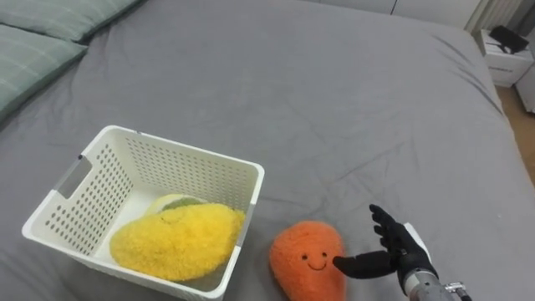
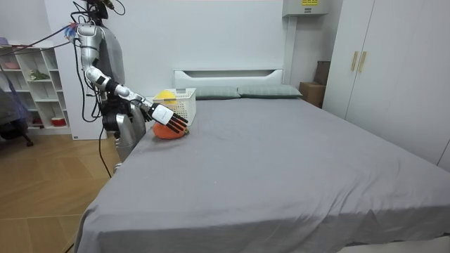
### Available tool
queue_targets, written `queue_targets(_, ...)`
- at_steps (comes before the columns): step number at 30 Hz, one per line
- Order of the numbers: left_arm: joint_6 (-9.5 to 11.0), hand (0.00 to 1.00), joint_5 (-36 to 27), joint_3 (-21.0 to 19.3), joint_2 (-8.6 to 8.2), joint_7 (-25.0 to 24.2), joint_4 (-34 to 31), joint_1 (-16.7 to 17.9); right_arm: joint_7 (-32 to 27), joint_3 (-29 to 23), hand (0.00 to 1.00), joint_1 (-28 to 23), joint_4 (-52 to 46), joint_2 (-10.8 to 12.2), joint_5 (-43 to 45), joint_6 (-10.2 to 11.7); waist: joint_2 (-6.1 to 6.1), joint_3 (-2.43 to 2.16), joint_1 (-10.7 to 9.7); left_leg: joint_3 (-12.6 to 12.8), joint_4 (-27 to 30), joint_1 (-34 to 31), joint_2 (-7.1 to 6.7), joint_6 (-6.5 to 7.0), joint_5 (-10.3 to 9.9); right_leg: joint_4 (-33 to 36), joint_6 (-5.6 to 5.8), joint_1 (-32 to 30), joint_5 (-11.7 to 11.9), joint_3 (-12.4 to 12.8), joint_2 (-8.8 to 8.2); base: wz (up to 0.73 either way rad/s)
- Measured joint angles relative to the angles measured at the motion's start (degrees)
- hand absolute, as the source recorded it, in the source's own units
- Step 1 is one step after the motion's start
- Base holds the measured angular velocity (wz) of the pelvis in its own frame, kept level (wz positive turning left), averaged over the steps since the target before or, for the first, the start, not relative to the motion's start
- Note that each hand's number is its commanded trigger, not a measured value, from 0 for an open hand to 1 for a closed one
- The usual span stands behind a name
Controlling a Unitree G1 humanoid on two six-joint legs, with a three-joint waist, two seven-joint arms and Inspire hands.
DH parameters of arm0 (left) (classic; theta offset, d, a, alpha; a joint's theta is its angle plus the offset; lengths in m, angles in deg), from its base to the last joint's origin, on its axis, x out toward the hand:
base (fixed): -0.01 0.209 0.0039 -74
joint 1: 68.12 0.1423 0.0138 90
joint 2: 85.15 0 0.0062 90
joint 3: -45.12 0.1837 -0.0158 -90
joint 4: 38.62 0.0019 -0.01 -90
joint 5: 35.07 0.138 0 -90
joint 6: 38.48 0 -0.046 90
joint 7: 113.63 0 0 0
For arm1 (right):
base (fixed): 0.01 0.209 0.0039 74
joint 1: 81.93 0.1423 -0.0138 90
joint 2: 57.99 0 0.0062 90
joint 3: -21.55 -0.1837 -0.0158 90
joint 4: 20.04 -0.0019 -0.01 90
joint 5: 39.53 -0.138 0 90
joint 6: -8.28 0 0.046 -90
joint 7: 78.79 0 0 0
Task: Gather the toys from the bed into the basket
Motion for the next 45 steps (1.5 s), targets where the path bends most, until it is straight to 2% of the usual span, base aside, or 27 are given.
queue_targets(5, 1.03, 0.0, -0.13, 0.1, -0.16, 0.59, 0.01, 0.02, 0.37, 1.03, 0.0, 0.2, 0.0, 0.06, 0.01, 0.0, -0.07, -0.05, 0.35, -0.01, 0.01, -0.08, 0.0, 0.0, 0.0, -0.02, 0.0, -0.12, 0.0, 0.01, 0.02, 0.0)
queue_targets(8, 1.07, 0.0, -0.18, 0.21, -0.41, 1.33, 0.01, -0.08, 0.37, 1.88, 0.0, 1.48, 1.56, 0.53, 0.12, 0.0, -0.1, -0.07, 0.38, -0.01, 0.02, 0.07, 0.01, 0.0, 0.0, -0.02, 0.0, -0.19, 0.0, -0.16, 0.01, 0.0)
queue_targets(14, 1.18, 0.0, -2.3, 0.4, -0.59, 1.33, 0.16, -0.63, 0.31, 2.67, 0.0, 2.37, 4.04, 1.03, 0.09, 0.0, 0.16, 0.04, 1.68, -0.17, 0.05, -0.04, 0.01, 0.0, -0.02, -0.01, -0.01, -0.51, 0.01, -0.49, -0.01, 0.0)
queue_targets(17, 1.11, 0.0, -2.26, 0.39, -0.7, 1.27, 0.21, -0.47, 0.4, 3.7, 0.0, 2.99, 4.75, 1.17, 0.2, -0.01, 0.12, -0.14, 1.87, -0.46, 0.18, -0.89, -0.04, 0.0, -0.03, 0.02, -0.01, -0.76, 0.01, -0.9, -0.05, 0.06)
queue_targets(18, 1.02, 0.0, -2.23, 0.39, -0.76, 1.23, 0.21, -0.46, 0.41, 3.73, 0.0, 3.08, 4.95, 1.36, 0.12, -0.01, 0.38, 0.02, 1.84, -0.62, 0.22, -0.94, -0.08, -0.01, -0.02, 0.01, -0.02, -0.71, 0.01, -1.06, -0.06, 0.08)
queue_targets(19, 1.0, 0.0, -2.22, 0.38, -0.8, 1.23, 0.21, -0.41, 0.39, 3.73, 0.0, 3.15, 5.24, 1.41, 0.07, -0.01, 0.36, -0.02, 1.82, -0.68, 0.22, -0.98, -0.09, -0.01, -0.02, 0.01, -0.02, -0.64, 0.01, -1.11, -0.06, 0.06)
queue_targets(28, 0.98, 0.0, -2.14, 0.37, -0.96, 1.06, 0.2, 0.62, 0.4, 3.6, 0.0, 7.29, 14.62, 2.23, -1.44, 0.05, 0.59, 0.15, 1.63, -1.81, 0.41, -1.11, -0.3, -0.01, -0.02, -0.09, 0.0, -0.12, 0.0, -1.82, -0.1, 0.06)
queue_targets(34, 1.14, 0.0, -2.24, 0.38, -1.08, 1.06, 0.02, 0.54, -1.25, 3.56, 0.0, 9.01, 20.23, 2.2, -7.07, 0.59, 0.74, 0.27, 1.57, -2.76, 1.0, -1.29, -0.51, 0.04, -0.05, -0.11, 0.1, 0.54, -0.06, -4.1, -0.41, 0.13)
queue_targets(39, 2.16, 0.0, -2.1, 0.35, -1.04, 1.09, 0.91, 0.39, -3.75, 3.49, 0.0, 11.48, 25.39, 2.12, -7.52, 2.23, 0.86, 0.33, 2.1, -4.17, 2.14, -2.73, -0.96, 0.1, -0.02, -0.04, 0.21, -0.01, -0.14, -5.01, -0.58, 0.11)
queue_targets(40, 2.16, 0.0, -2.11, 0.36, -1.03, 1.11, 1.02, 0.44, -3.95, 3.49, 0.62, 11.69, 25.55, 2.08, -7.57, 2.24, 0.85, 0.34, 2.12, -4.35, 2.3, -2.94, -1.0, 0.1, -0.01, -0.04, 0.22, -0.1, -0.14, -5.12, -0.59, 0.13)
queue_targets(41, 2.08, 0.0, -2.11, 0.42, -1.03, 1.15, 1.15, 0.73, -4.26, 3.5, 0.84, 12.54, 26.67, 2.1, -7.89, 2.33, 0.79, 0.3, 2.15, -4.66, 2.51, -3.23, -1.1, 0.09, 0.02, -0.04, 0.23, -0.2, -0.16, -5.4, -0.62, 0.16)
queue_targets(42, 2.01, 0.0, -2.17, 0.6, -0.99, 1.15, 1.12, 1.01, -4.46, 3.5, 1.0, 13.07, 27.38, 1.97, -8.64, 2.32, 0.75, 0.23, 2.22, -4.96, 2.59, -3.64, -1.17, 0.1, 0.15, -0.03, 0.23, -0.5, -0.17, -5.69, -0.69, 0.14)
queue_targets(45, 1.83, 0.0, -2.2, 1.53, -0.83, 1.15, 1.08, 1.37, -4.76, 3.51, 1.0, 14.25, 27.71, 1.57, -11.41, 2.28, 0.54, 0.11, 3.06, -5.42, 2.79, -5.18, -1.3, 0.0, 0.57, 0.03, 0.21, -1.74, -0.16, -5.93, -0.7, 0.09)
